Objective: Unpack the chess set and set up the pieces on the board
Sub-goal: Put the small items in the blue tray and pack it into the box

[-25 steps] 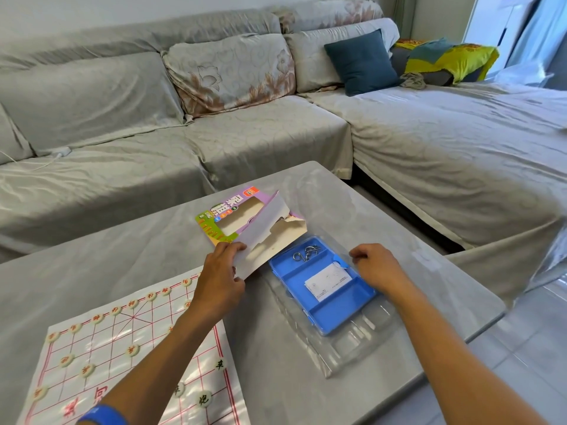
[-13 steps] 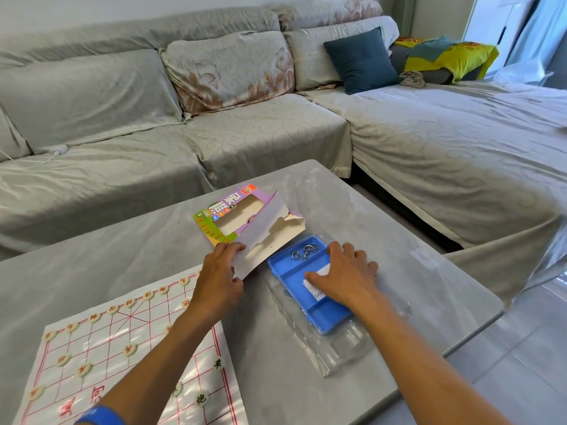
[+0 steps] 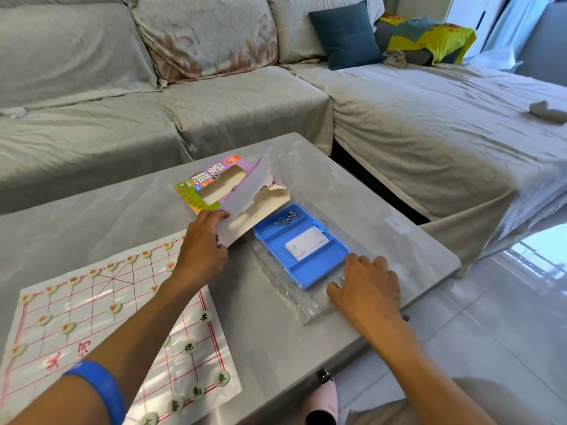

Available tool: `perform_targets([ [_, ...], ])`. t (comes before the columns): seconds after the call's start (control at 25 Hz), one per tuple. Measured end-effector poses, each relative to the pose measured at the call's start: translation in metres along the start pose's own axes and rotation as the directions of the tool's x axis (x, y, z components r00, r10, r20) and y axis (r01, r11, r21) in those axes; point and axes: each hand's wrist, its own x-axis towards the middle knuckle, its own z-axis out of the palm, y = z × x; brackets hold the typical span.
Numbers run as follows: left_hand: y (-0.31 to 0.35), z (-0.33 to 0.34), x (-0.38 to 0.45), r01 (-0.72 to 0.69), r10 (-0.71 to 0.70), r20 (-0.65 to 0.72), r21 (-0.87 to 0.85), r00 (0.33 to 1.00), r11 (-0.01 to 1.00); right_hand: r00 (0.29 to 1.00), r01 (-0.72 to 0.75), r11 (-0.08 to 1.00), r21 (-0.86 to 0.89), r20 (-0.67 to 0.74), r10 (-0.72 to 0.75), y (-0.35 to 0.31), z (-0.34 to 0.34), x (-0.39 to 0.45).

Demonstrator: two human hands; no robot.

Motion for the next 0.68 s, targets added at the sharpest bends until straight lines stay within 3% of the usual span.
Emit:
perform_targets([
  [0.16, 0.006, -0.001, -0.008, 0.032, -0.032, 0.014, 0.024, 0.999, 0.999, 1.000, 0.020, 0.988, 0.154, -0.006, -0.019, 0.003, 0.003, 0.005],
  [0.36, 0.005, -0.006, 0.006, 0.006, -0.008, 0.018, 0.084, 1.000, 0.996, 0.982, 0.127, 0.963, 0.237, -0.165, -0.089, 0.025, -0.017, -0.007],
  [0.68, 0.004, 0.004, 0.006, 0.030, -0.044, 0.097, 0.144, 0.994, 0.989, 0.966, 0.227, 0.929, 0.292, -0.188, -0.178, 0.035, -0.019, -0.018],
])
